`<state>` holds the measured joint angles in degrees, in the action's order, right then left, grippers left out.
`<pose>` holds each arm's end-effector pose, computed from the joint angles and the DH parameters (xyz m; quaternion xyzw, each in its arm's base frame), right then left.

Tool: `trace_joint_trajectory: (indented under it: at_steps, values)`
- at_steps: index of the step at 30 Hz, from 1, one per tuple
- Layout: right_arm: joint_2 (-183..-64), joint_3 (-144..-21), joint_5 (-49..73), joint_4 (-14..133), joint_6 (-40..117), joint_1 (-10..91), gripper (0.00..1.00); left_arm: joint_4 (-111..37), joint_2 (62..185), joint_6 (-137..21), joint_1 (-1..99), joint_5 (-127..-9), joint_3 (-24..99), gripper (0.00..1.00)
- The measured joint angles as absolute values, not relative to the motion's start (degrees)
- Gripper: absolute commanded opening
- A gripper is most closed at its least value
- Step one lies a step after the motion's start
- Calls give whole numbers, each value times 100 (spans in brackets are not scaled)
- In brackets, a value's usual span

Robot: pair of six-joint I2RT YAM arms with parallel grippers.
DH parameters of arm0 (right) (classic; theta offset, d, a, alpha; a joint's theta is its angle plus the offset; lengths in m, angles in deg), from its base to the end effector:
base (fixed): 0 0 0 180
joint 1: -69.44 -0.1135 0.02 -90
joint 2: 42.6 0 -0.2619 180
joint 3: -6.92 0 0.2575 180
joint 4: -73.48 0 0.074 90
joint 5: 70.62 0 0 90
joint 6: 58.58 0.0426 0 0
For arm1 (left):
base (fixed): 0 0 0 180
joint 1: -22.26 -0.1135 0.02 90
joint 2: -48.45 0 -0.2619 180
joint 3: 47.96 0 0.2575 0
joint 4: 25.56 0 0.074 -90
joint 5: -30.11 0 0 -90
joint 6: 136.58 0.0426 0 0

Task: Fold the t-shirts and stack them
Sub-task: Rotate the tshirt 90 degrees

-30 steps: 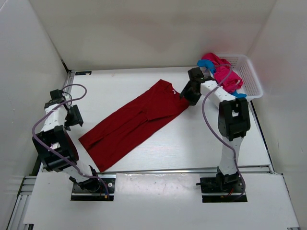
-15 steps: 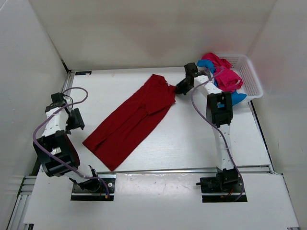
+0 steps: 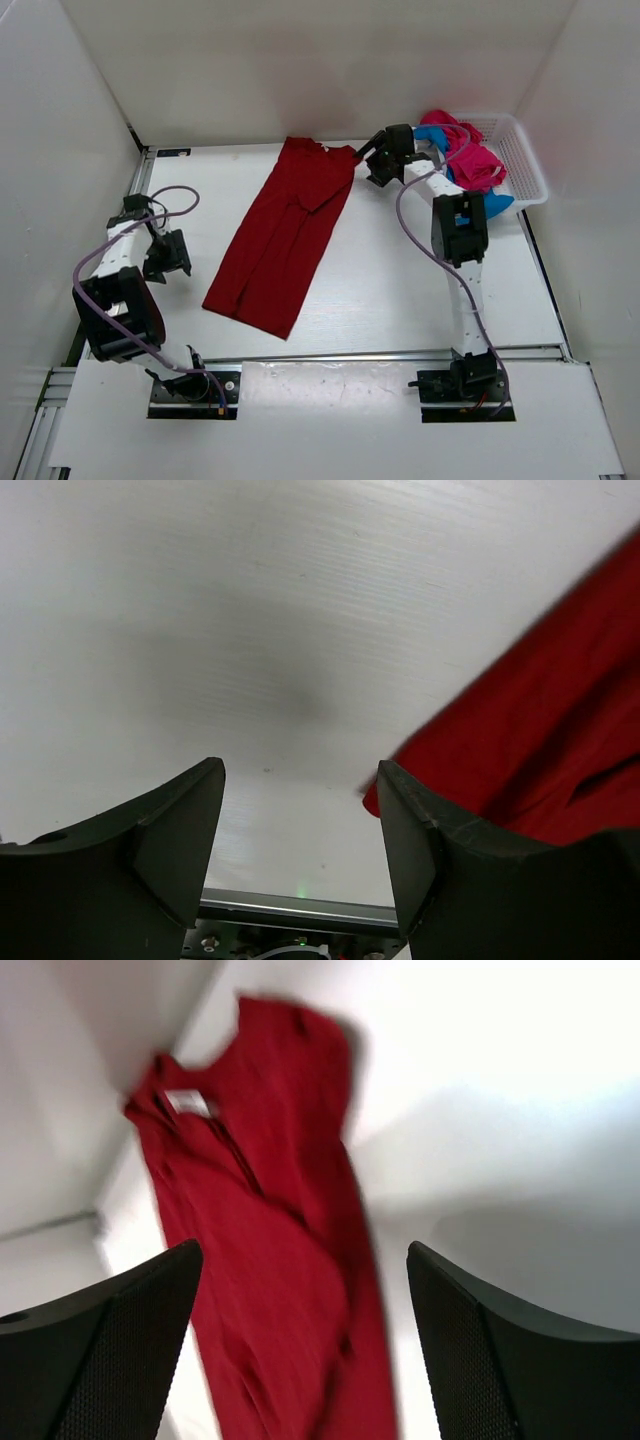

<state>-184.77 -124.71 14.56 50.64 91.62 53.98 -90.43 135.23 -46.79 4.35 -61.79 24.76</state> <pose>0.5554 0.1573 0.1630 0.3163 0.8210 0.3198 0.3515 0.2644 0.0840 0.1980 -0.1551 0.9830 -0.0015 0.0978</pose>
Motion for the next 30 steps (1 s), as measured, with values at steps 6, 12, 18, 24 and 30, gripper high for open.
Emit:
trace_joint_trajectory:
  at_steps: [6, 12, 18, 24, 30]
  values:
    - [-15723, -9730, 2081, 4081, 8434, 5160, 85, -8781, 12695, -4672, 439, -6412, 1846, 82]
    - [-13741, -7048, 2199, 3683, 8727, 3138, 77, -8757, 10695, -4679, 507, -6493, 1313, 83]
    - [-14328, -6808, 2083, 3401, 9492, 1225, 61, -9067, 9736, -4677, 599, -6528, 1315, 85]
    - [-14881, -7302, 1803, 3665, 10087, 856, 54, -9577, 9696, -4677, 599, -6526, 1424, 85]
    - [-15205, -7348, 1097, 4273, 10653, 812, 51, -9712, 9663, -4677, 599, -6517, 1597, 85]
